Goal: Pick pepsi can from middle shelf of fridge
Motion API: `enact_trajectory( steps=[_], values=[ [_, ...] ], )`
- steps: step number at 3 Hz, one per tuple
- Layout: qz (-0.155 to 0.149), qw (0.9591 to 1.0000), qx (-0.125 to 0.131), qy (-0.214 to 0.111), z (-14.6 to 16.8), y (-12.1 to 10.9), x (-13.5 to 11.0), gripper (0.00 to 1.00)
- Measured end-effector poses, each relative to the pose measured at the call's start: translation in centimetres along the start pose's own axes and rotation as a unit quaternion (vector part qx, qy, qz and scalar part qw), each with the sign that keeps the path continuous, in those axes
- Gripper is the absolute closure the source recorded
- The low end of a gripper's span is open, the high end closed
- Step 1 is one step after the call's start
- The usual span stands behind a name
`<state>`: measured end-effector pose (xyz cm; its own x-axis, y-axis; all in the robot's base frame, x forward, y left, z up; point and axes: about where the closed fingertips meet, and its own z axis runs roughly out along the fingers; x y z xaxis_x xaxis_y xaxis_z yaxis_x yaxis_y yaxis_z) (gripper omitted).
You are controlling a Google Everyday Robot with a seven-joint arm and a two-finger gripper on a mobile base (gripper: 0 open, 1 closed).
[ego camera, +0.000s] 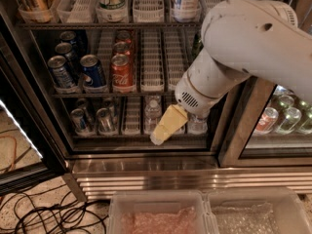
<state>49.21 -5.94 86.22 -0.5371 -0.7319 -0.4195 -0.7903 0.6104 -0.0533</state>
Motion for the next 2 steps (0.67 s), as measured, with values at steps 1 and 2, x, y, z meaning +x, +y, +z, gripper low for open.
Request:
enact_trajectory(
  steps=[1, 2],
  values=[
    [-0.002, 1.0000, 0.001, 0.005, 3.5, 2.1, -0.4, 0.00],
    [0.013, 0.9997, 0.021, -0.006, 8.3, 3.6, -1.7, 0.00]
  ],
)
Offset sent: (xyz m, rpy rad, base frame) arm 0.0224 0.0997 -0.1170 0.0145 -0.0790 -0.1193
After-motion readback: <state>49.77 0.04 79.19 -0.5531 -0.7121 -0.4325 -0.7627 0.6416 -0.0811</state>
